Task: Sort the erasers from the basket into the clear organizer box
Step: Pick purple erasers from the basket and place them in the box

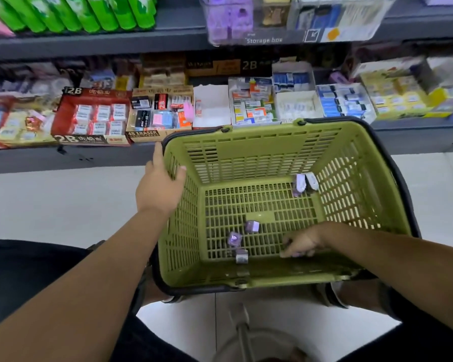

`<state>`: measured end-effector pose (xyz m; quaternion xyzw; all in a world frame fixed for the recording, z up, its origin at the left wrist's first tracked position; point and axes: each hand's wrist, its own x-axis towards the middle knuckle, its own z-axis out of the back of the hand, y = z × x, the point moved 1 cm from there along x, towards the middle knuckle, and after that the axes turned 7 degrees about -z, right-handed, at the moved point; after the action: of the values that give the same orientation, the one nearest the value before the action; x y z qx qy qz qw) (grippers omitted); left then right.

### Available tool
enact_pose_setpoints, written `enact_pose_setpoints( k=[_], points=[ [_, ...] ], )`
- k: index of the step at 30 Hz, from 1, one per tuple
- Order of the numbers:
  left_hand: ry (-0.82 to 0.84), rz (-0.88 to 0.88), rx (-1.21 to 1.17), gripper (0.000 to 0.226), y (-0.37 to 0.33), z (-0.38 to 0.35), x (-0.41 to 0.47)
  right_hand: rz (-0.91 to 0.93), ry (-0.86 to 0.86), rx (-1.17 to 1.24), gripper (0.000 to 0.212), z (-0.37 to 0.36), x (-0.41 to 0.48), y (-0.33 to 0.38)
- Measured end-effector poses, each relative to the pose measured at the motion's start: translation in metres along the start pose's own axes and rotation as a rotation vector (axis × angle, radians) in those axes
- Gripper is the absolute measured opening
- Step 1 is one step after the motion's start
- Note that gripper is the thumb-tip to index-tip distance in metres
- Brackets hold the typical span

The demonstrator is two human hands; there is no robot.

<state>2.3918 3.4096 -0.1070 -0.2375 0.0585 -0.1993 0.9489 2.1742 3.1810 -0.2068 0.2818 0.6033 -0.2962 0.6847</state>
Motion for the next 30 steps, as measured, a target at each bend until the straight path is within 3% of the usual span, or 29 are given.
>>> enact_pose_setpoints(
  k=[3,7,11,16,23,27,30],
  points=[
    [-0.012,0.011,0.004,0.072,0.001,-0.003,0.001,0.139,-0.084,0.283,0.083,-0.001,0.012,0.019],
    [-0.016,0.01,-0.003,0.073,0.001,-0.005,0.002,0.272,-0.218,0.359,0.092,0.007,0.019,0.037],
    [-0.03,0.009,0.009,0.073,0.004,-0.005,0.003,0.322,-0.187,0.121,0.096,-0.003,0.021,0.06],
    [-0.041,0.002,0.012,0.074,0.004,-0.007,0.002,0.352,-0.189,-0.137,0.084,-0.023,0.03,0.083],
    [-0.036,-0.003,0.041,0.075,0.002,-0.007,0.001,0.357,-0.181,-0.332,0.09,-0.025,0.035,0.105],
    [-0.036,-0.008,0.051,0.075,0.002,-0.006,0.001,0.396,-0.141,-0.406,0.08,-0.026,0.042,0.123],
    [-0.035,-0.007,0.055,0.075,0.003,-0.006,0.001,0.401,-0.071,-0.324,0.069,-0.029,0.044,0.137]
  ],
)
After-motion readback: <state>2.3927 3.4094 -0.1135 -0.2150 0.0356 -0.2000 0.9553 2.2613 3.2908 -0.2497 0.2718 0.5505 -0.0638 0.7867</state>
